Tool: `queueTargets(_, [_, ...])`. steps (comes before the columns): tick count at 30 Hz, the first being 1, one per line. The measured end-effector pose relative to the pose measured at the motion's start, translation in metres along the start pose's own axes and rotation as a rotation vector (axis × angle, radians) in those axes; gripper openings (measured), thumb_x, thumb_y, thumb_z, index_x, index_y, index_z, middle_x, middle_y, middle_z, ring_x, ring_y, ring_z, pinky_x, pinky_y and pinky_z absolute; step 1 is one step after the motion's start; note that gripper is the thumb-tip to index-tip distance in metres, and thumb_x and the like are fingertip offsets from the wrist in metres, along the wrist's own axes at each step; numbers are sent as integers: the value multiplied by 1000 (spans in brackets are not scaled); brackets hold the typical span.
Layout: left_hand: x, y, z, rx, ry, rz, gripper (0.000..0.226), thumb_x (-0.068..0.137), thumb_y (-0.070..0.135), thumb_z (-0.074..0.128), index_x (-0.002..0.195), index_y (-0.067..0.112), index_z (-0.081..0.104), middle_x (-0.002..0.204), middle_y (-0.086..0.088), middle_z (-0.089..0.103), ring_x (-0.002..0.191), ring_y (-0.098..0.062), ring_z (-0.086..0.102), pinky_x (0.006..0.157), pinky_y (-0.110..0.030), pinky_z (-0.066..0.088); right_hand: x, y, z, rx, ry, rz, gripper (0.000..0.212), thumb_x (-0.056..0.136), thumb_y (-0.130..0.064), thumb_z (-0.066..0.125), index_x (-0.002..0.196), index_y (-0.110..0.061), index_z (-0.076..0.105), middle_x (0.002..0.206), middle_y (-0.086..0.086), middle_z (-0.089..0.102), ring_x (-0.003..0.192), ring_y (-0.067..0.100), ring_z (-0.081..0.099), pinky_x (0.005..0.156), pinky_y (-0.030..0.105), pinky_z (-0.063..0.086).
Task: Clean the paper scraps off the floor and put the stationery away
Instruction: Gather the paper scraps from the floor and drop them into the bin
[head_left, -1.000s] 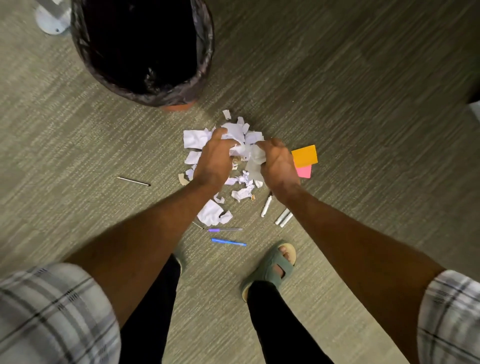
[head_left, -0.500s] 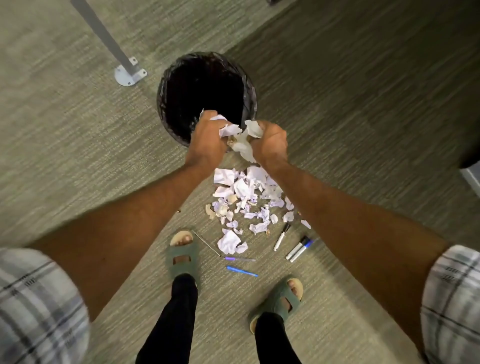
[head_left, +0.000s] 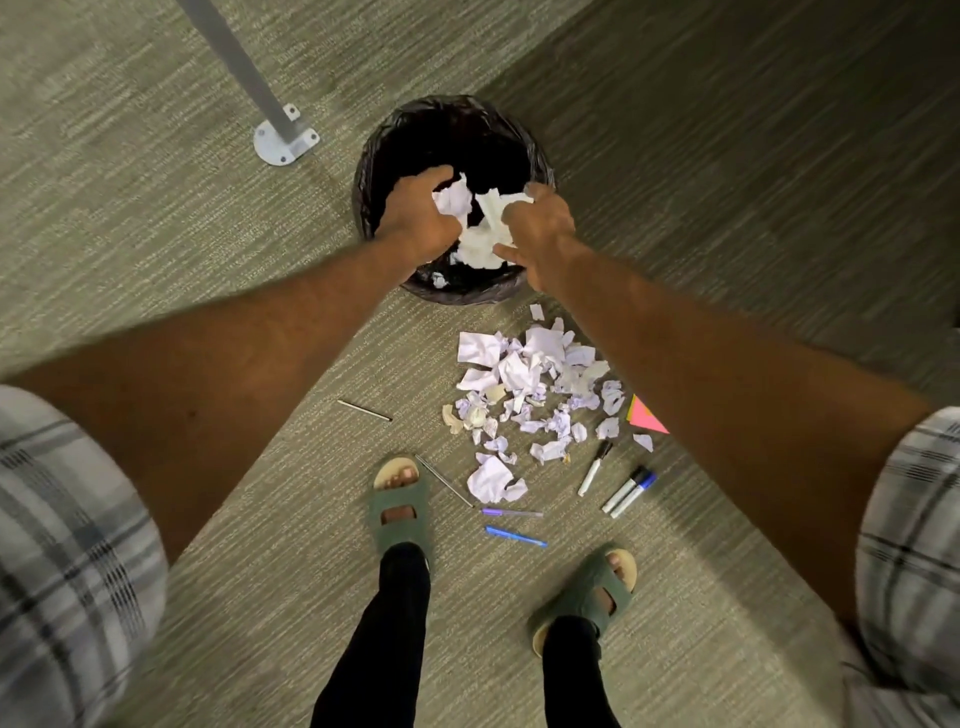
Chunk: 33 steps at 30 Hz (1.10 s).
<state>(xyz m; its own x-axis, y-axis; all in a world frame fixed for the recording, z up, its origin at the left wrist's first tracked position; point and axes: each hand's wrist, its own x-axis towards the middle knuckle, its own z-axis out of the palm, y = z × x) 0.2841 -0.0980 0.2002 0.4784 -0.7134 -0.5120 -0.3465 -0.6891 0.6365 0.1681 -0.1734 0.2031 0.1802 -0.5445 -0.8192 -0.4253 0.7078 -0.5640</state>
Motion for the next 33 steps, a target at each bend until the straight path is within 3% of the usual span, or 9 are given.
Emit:
queueTargets(5, [-1, -15, 4, 11, -23, 0, 65, 94, 1, 48, 155, 21, 36, 154, -9, 46, 124, -21, 60, 90, -18, 44, 5, 13, -6, -179, 84, -113, 52, 99, -2, 48, 146, -24, 45, 144, 12, 51, 94, 17, 64, 98, 41, 57])
queueTargets(10, [-18, -28, 17, 29, -96, 86, 63, 96, 1, 50, 156, 18, 36, 137, -16, 59, 93, -16, 61, 86, -18, 49, -4, 36, -22, -558, 87, -306, 45, 100, -24, 57, 144, -24, 49, 137, 7, 57, 91, 11, 64, 77, 21, 58])
queueTargets(12, [-31, -36, 26, 92, -119, 121, 63, 97, 4, 53, 156, 18, 36, 133, -19, 62, 71, -14, 58, 68, -11, 46, -13, 55, -31, -705, 50, -380, 43, 100, -19, 56, 143, -21, 50, 138, 8, 57, 106, 17, 64, 90, 28, 58])
queueTargets(14, [-53, -38, 77, 135, -180, 143, 65, 97, 8, 59, 156, 20, 35, 147, -14, 51, 96, -19, 67, 85, -14, 48, -11, 99, -72, -886, -1, -412, 39, 100, -13, 54, 139, -19, 54, 138, 9, 57, 123, 23, 58, 106, 37, 51])
queueTargets(16, [-65, -44, 88, 179, -208, 152, 68, 96, 11, 62, 157, 21, 32, 156, -11, 41, 134, -25, 50, 114, -28, 38, -8, 125, -84, -1021, -29, -451, 40, 101, -13, 52, 140, -20, 52, 142, 10, 52, 132, 26, 49, 114, 39, 41])
queueTargets(18, [-72, -51, 94, 229, -221, 171, 70, 96, 15, 62, 158, 22, 29, 161, -9, 34, 147, -25, 35, 124, -38, 27, -11, 136, -91, -1087, -22, -473, 46, 101, -15, 50, 146, -20, 46, 151, 13, 43, 142, 30, 38, 119, 36, 32])
queueTargets(21, [-79, -64, 127, 287, -279, 170, 71, 96, 14, 61, 158, 18, 27, 163, -10, 29, 151, -25, 27, 126, -37, 21, 1, 170, -117, -1143, -5, -453, 50, 101, -18, 52, 150, -18, 42, 159, 14, 33, 150, 28, 26, 119, 28, 22])
queueTargets(25, [-91, -84, 179, 318, -336, 158, 70, 95, 8, 59, 157, 11, 28, 162, -13, 29, 150, -28, 27, 124, -34, 20, 19, 222, -154, -1190, -1, -392, 52, 101, -23, 51, 151, -20, 38, 161, 16, 26, 151, 30, 22, 119, 30, 22])
queueTargets(33, [-58, -118, 274, 415, -412, 68, 81, 94, 17, 63, 160, 19, 17, 167, -12, 12, 155, -31, 11, 125, -41, 18, 87, 282, -195, -1251, -21, -353, 66, 97, -34, 61, 155, -27, 29, 166, 9, 12, 154, 27, 14, 122, 30, 19])
